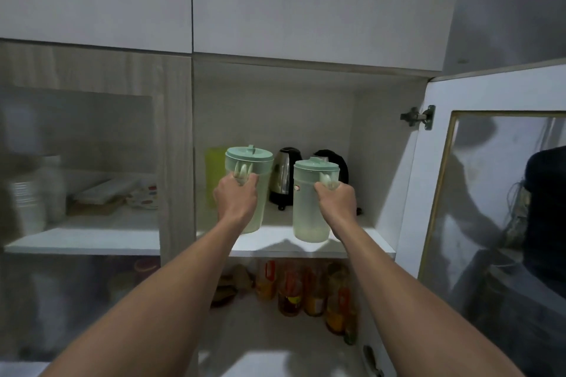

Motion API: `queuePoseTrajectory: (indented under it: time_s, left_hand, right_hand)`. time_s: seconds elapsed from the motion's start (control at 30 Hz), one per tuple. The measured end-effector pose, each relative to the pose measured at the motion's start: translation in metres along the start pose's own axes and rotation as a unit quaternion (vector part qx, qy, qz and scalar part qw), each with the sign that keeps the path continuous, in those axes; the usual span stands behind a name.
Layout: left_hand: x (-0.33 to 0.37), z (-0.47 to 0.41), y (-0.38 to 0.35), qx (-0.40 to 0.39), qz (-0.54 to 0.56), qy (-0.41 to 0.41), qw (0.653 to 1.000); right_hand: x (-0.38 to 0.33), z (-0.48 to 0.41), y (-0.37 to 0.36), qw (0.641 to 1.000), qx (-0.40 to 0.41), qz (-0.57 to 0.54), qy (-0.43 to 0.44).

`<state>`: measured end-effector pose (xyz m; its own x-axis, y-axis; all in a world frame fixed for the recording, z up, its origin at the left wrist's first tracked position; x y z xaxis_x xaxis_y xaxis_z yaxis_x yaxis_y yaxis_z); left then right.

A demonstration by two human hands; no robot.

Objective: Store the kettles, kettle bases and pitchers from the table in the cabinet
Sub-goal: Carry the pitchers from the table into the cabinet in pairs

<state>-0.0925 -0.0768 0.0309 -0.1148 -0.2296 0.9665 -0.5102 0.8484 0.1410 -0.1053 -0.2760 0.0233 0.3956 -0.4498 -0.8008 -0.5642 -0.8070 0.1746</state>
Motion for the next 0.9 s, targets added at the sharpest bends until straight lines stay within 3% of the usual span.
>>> queuePoseTrajectory:
  time_s: [0.4,0.9]
  left_hand:
    - [-0.032,-0.074,-0.067,-0.015,0.039,0.047,0.998]
    - [-0.094,-0.163,-0.124,0.102,-0.014,0.114,0.988]
  right_hand:
    - [0.05,-0.074,-0.065,1.0,-0.01,-0.024,-0.007]
    - [0.143,-0.15,-0.181,0.993,-0.098,-0.055,-0.036]
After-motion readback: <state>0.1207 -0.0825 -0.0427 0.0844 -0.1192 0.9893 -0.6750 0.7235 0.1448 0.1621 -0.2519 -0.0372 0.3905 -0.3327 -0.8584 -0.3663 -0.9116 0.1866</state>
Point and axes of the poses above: each hand's wrist, its own z-axis away from the middle knuckle, its own y-axis out of the back of the hand, x = y × z, the point moved 2 cm from there along -z, towards the middle knuckle, and after that the axes turned 15 degrees about y, right-handed, at the moved point
